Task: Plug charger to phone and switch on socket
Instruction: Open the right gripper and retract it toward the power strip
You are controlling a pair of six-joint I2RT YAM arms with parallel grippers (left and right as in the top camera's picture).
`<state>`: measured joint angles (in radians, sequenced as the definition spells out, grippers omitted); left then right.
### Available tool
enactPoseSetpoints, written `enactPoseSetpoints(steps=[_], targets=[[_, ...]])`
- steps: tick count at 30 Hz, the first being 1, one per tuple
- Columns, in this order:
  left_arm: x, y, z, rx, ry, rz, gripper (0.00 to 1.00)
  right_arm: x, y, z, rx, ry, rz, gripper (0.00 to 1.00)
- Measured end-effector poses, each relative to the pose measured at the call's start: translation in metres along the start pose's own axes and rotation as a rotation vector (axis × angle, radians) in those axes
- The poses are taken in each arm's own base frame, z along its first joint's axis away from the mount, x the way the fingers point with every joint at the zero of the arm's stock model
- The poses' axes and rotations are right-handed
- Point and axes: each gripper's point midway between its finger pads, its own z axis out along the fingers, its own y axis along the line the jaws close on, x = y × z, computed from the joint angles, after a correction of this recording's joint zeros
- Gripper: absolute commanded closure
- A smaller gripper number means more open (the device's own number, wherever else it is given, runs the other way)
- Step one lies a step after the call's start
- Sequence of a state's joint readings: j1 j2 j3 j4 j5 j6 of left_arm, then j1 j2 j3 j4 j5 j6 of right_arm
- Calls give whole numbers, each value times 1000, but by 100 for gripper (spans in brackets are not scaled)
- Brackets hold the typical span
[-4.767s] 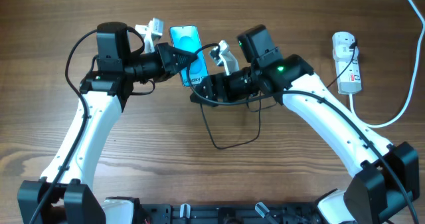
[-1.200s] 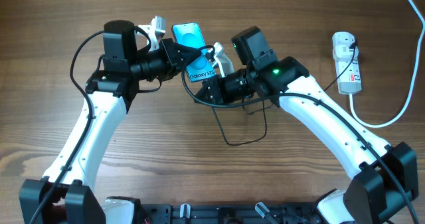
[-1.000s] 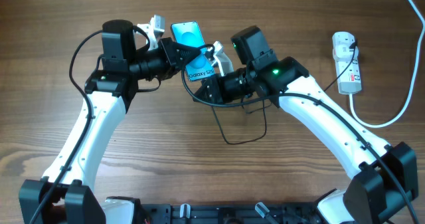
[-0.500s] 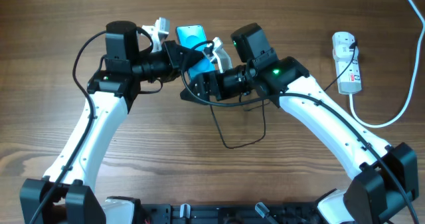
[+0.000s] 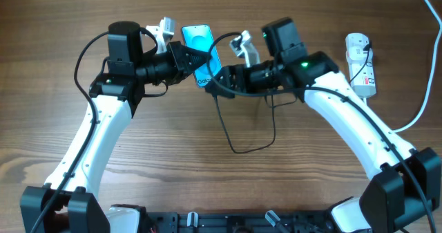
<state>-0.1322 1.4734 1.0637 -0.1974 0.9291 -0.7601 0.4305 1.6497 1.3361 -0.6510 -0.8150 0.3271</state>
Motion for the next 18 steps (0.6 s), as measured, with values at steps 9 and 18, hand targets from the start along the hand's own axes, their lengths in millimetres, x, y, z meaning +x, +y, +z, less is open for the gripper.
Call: enactPoseSetpoints(steps=[9, 18], targets=[[18, 21, -1, -77, 53, -53, 96, -14, -18, -17, 19, -55, 0, 0], [26, 59, -8, -261, 40, -63, 96, -28, -35, -25, 99, -113, -34, 0]])
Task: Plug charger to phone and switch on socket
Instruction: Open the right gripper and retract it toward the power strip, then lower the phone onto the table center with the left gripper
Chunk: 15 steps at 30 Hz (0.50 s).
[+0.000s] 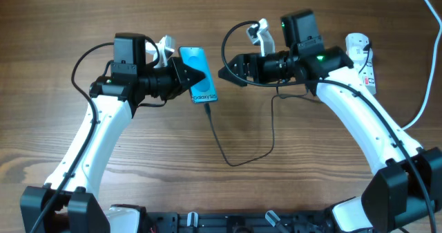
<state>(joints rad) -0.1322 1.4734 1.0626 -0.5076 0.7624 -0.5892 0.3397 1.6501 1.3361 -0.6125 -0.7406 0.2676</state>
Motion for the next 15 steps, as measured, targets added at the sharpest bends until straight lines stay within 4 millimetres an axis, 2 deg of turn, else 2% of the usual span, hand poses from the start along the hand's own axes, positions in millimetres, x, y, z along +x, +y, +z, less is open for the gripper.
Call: enactPoseSetpoints(steps=[3, 8, 12, 15], targets=[[0, 20, 0, -108, -24, 11, 96, -7, -22, -4, 112, -35, 9, 0], [1, 39, 2, -205, -26, 56, 96, -11, -60, -14, 319, -74, 30, 0], [6, 70, 20, -277, 37, 13, 96, -15, -80, -22, 444, -102, 32, 0], [9, 90, 33, -315, 77, -19, 96, -17, -87, -27, 494, -115, 31, 0]])
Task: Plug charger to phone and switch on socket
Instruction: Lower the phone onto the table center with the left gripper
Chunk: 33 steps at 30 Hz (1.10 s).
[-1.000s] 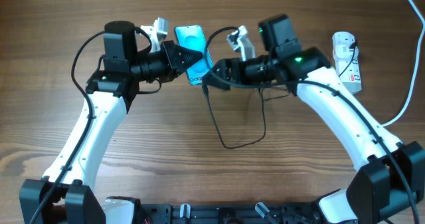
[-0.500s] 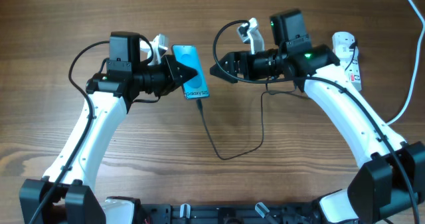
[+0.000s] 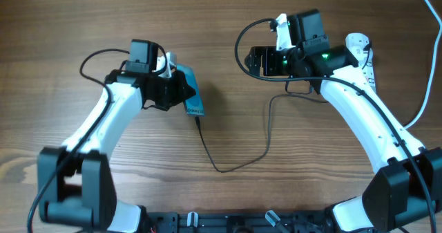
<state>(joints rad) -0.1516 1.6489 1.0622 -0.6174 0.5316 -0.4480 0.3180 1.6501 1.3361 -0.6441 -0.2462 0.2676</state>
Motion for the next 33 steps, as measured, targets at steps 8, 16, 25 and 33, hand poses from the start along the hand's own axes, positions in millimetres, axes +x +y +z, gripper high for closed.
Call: enactPoseSetpoints(steps=[8, 16, 25, 33], targets=[[-1, 26, 26, -93, 30, -2, 96, -2, -7, 0, 43, -12, 0, 0], [-3, 39, 42, -170, 22, 21, 96, -2, -8, 0, 47, -13, 0, 0], [-4, 43, 52, -198, 16, 43, 87, -2, -8, 0, 47, -13, 0, 0], [-7, 44, 53, -201, 3, 55, 79, -2, -8, 0, 47, -13, 0, 0]])
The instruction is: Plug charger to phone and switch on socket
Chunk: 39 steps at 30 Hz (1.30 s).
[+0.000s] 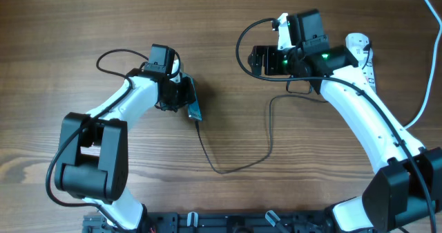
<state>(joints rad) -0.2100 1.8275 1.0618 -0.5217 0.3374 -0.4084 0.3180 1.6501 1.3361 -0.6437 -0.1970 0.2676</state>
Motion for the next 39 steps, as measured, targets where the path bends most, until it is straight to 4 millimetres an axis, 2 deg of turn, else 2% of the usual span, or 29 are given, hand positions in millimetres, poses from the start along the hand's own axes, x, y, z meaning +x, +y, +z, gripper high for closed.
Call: enactPoseSetpoints(steps=[3, 9, 15, 22, 24, 26, 30, 31, 39], targets=[[0, 0, 0, 0, 0, 0, 74, 0, 0, 0, 0, 0, 0, 0], [-1, 0, 0, 1, -3, 2, 74, 0, 0, 0, 0, 0, 0, 0], [-1, -1, 0, 3, -5, 3, 83, 0, 0, 0, 0, 0, 0, 0], [-2, -1, 0, 4, -7, 6, 85, 0, 0, 0, 0, 0, 0, 0], [-2, -1, 0, 5, -7, 7, 83, 0, 0, 0, 0, 0, 0, 0], [-2, -1, 0, 5, -8, 7, 75, 0, 0, 0, 0, 0, 0, 0], [-2, -1, 0, 3, -6, 6, 74, 0, 0, 0, 0, 0, 0, 0], [-1, -1, 0, 3, -5, 6, 71, 0, 0, 0, 0, 0, 0, 0], [0, -1, 0, 1, 0, 8, 72, 0, 0, 0, 0, 0, 0, 0]])
